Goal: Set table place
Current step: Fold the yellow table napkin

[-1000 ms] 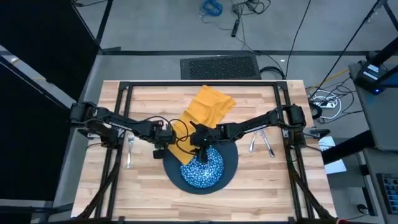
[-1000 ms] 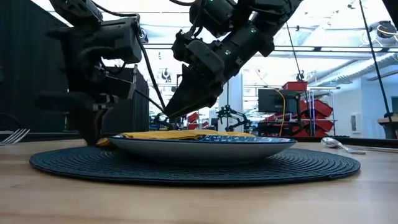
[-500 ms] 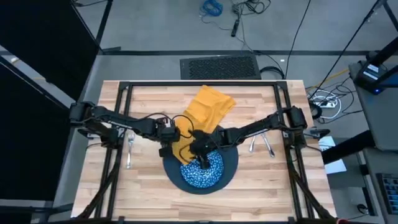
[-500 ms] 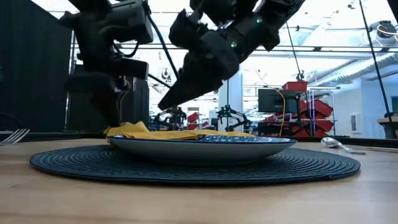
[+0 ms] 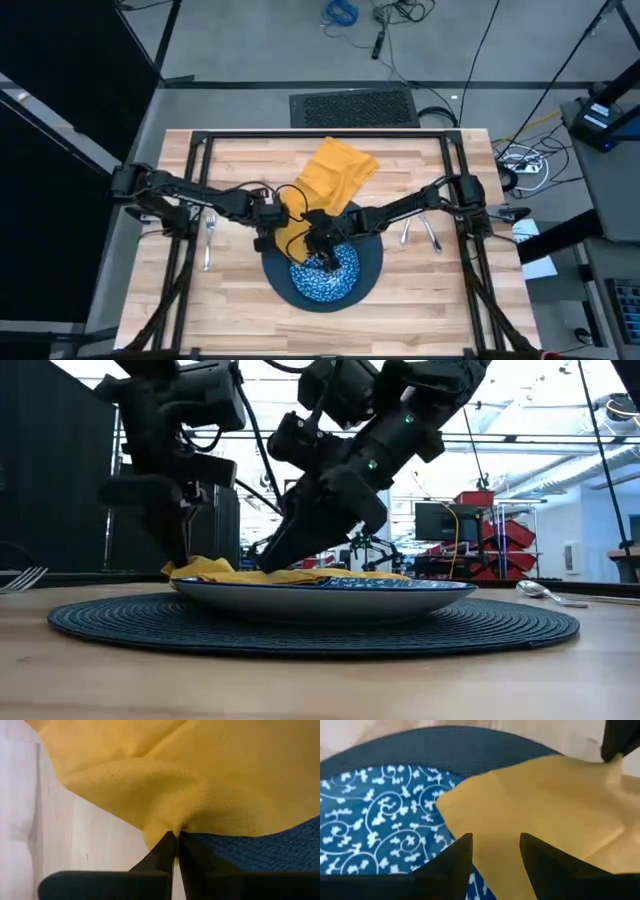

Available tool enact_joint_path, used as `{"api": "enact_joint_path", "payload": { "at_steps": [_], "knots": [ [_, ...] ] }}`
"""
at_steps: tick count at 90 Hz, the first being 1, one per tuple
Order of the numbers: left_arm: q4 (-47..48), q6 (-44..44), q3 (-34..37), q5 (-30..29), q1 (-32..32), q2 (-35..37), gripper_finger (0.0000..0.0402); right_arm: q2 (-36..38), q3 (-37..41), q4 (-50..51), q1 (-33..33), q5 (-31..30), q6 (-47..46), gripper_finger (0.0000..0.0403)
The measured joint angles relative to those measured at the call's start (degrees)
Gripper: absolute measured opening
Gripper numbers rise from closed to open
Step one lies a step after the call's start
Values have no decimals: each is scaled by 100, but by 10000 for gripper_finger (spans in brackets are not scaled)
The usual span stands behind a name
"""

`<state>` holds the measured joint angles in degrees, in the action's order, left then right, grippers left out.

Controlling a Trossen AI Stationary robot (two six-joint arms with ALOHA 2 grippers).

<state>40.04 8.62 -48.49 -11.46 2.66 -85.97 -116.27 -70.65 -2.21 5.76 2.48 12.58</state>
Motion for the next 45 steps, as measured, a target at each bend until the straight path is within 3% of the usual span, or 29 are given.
{"api": "enact_joint_path", "payload": {
  "at_steps": [45],
  "knots": [
    [-7,-5,-2,7,0,2,1,-315,-11,-118,-13,52,-184,153]
  ]
}}
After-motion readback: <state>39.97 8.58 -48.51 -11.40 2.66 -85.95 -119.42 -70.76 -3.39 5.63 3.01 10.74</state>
